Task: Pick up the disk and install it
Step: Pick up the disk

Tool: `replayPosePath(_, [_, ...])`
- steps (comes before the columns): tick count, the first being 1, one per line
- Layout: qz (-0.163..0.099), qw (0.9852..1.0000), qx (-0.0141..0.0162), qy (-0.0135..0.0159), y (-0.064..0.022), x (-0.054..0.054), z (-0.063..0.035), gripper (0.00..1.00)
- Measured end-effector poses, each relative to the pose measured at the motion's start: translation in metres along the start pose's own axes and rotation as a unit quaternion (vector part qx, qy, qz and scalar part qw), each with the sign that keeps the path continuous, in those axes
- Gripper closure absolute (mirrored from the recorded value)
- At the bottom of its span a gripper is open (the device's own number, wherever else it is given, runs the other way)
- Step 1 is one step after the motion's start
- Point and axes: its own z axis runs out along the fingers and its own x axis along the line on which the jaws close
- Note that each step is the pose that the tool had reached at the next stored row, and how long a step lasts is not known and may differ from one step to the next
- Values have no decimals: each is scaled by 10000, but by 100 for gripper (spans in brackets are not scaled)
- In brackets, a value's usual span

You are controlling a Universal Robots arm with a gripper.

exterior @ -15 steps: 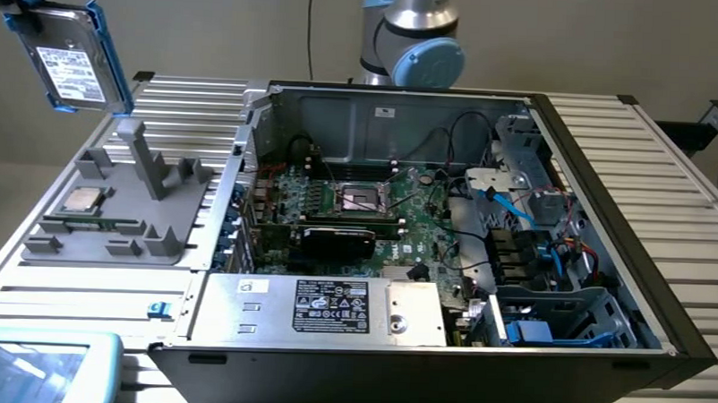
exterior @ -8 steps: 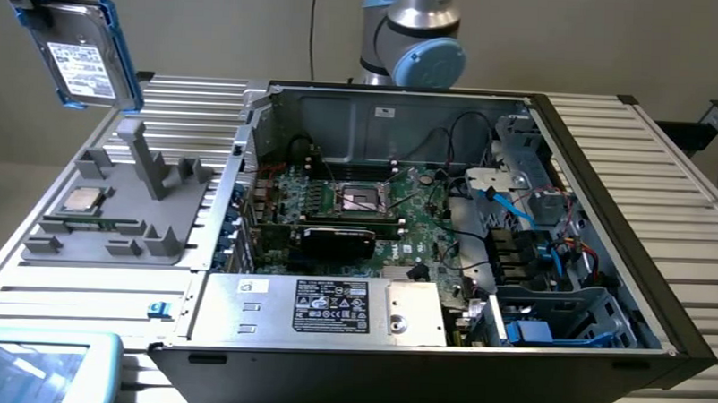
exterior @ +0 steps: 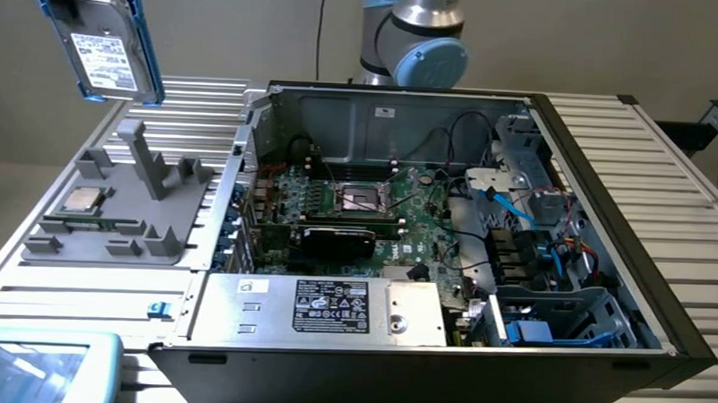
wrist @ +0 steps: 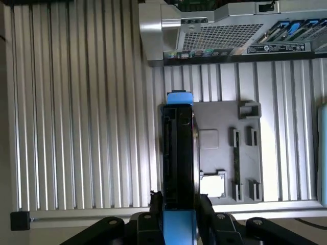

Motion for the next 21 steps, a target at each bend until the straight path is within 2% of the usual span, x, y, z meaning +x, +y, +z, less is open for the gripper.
replayPosePath(10, [0, 10000, -2, 1, 422, 26, -292, 63])
replayPosePath(21, [0, 10000, 5, 0, 925, 57, -462, 63])
